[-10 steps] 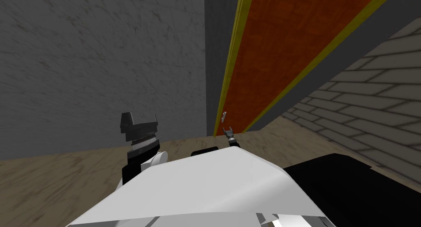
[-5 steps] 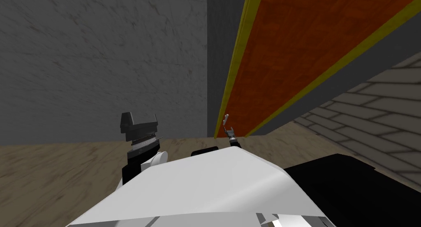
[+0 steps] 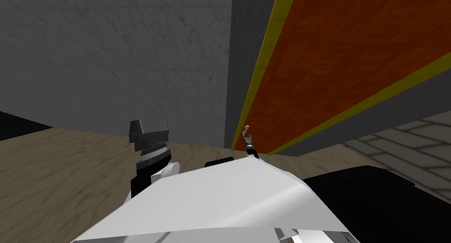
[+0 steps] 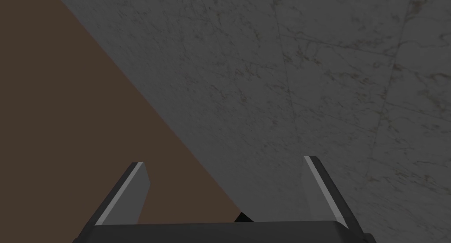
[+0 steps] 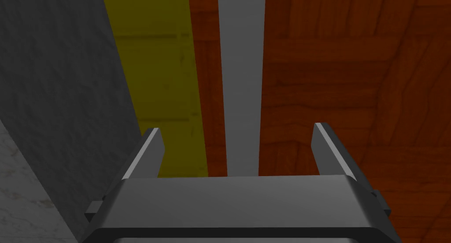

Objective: Pull the door open

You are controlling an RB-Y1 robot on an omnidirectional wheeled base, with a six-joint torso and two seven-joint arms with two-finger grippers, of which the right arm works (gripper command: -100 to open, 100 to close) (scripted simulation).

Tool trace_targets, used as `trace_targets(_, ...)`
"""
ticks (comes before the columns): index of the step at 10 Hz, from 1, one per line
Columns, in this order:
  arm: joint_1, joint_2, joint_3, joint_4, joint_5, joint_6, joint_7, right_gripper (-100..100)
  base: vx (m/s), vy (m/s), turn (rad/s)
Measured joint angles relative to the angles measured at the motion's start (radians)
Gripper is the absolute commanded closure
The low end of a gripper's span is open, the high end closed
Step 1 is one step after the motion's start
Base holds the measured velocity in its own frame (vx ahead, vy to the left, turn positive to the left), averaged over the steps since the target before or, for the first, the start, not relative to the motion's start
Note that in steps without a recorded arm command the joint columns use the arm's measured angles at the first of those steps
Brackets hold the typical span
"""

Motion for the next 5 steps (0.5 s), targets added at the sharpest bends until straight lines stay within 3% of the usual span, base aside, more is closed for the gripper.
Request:
trace_targets(1, -0.013, 0.011, -0.025, 0.019, -0.014, 0.003, 0.010, -100, 0.000, -0.089, 0.258)
trace_targets(2, -0.023, 0.016, -0.047, 0.026, -0.028, 0.013, 0.021, -100, 0.002, -0.054, 0.027)
trace_targets(3, -0.033, 0.021, -0.055, 0.041, -0.031, 0.014, 0.024, -100, 0.002, -0.026, 0.100)
trace_targets(5, -0.045, 0.032, -0.076, 0.062, -0.043, 0.013, 0.030, -100, -0.001, -0.039, 0.203)
